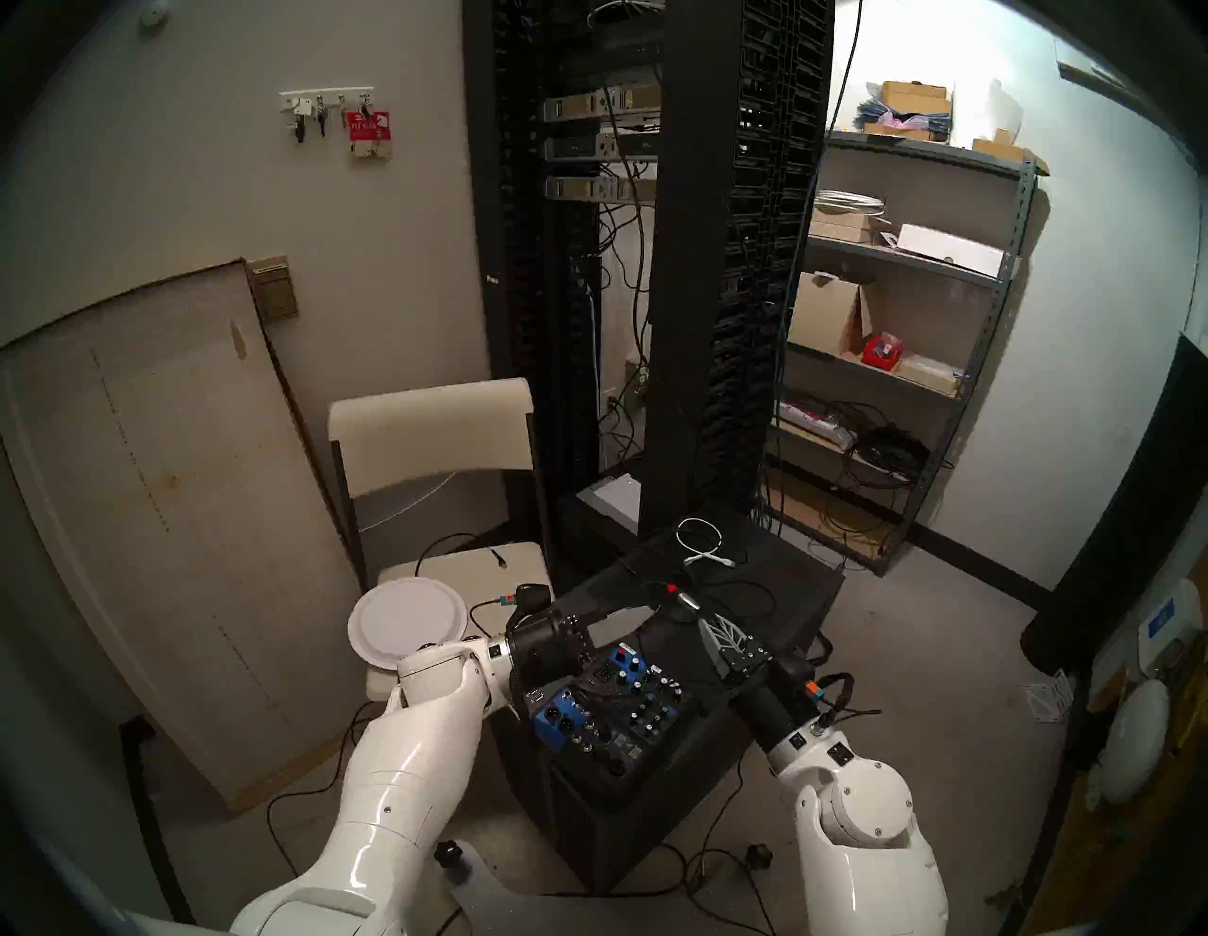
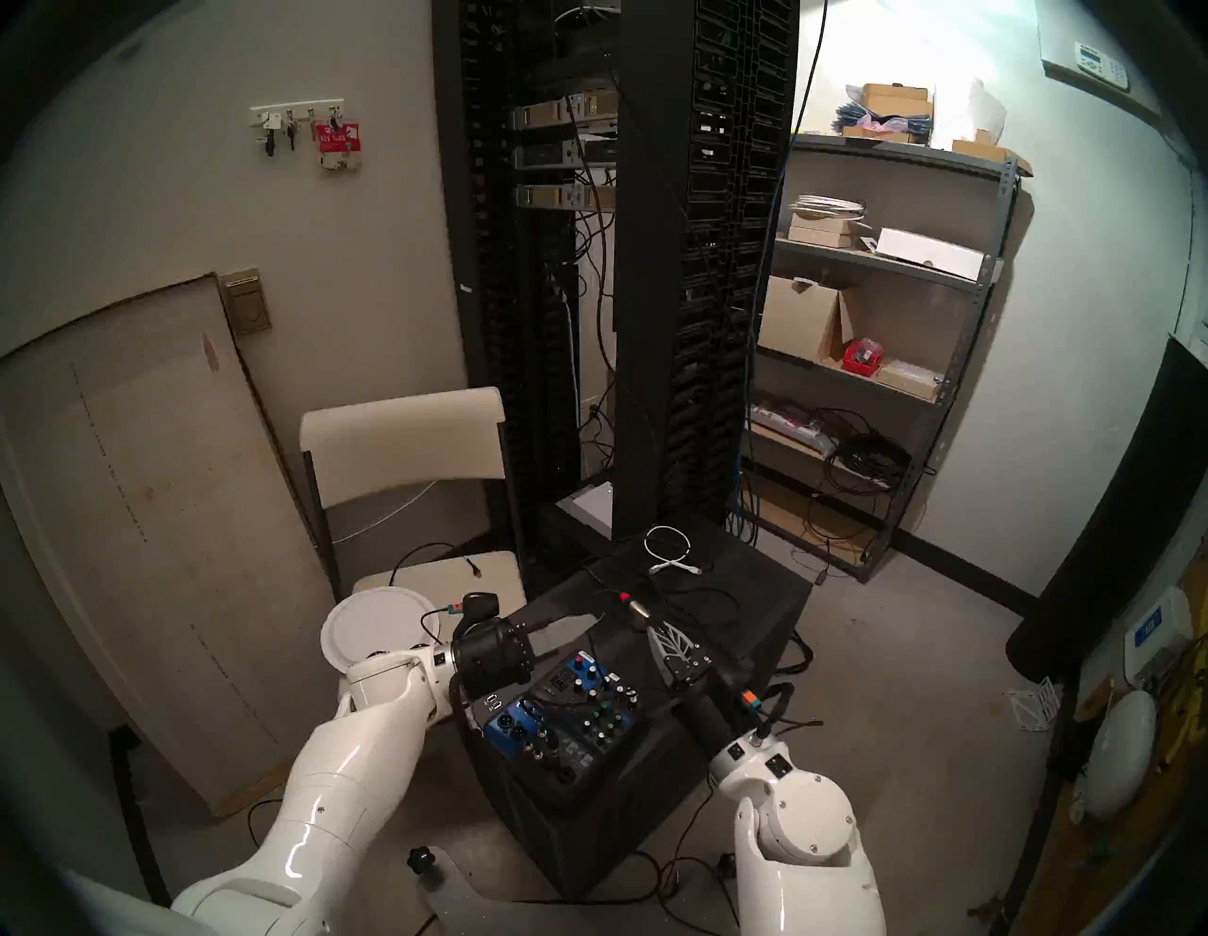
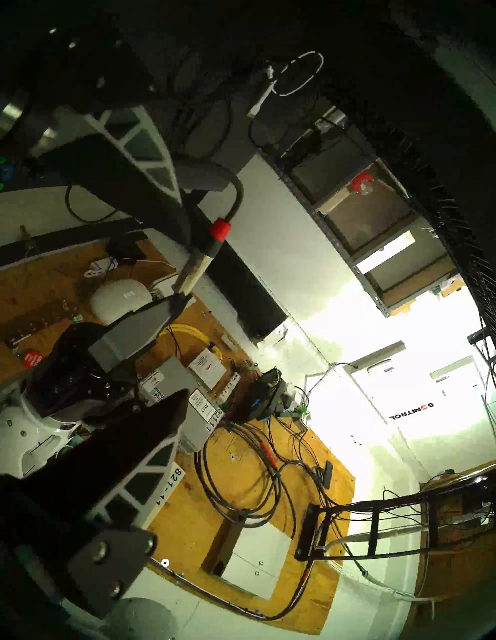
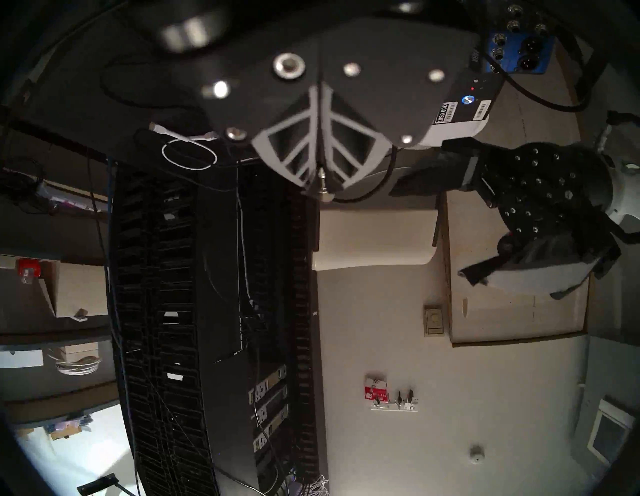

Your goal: Insert aux cable

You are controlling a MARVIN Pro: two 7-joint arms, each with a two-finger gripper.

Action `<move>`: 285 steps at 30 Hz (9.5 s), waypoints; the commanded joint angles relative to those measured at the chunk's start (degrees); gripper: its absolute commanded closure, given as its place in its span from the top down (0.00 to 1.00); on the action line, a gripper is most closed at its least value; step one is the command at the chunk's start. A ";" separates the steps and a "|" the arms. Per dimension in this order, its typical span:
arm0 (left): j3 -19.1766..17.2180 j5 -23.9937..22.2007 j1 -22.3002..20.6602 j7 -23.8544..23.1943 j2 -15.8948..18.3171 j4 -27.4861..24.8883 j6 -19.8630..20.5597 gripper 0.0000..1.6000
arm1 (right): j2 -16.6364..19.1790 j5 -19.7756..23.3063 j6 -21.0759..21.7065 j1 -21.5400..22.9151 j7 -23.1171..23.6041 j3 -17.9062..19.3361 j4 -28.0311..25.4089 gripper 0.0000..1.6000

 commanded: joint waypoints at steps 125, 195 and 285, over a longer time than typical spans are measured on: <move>0.55 5.58 -4.70 -9.37 3.59 -2.98 -15.33 0.00 | 7.21 5.16 8.22 -2.42 2.07 -1.43 -3.79 1.00; 14.71 9.21 -5.75 -11.82 13.28 -5.11 -34.65 0.00 | 11.05 8.90 18.86 -4.79 14.70 -3.55 -14.33 0.74; 18.47 9.11 -8.32 -11.82 14.21 -3.49 -36.38 0.37 | 11.56 2.58 18.10 -2.43 13.76 -5.46 -12.51 0.00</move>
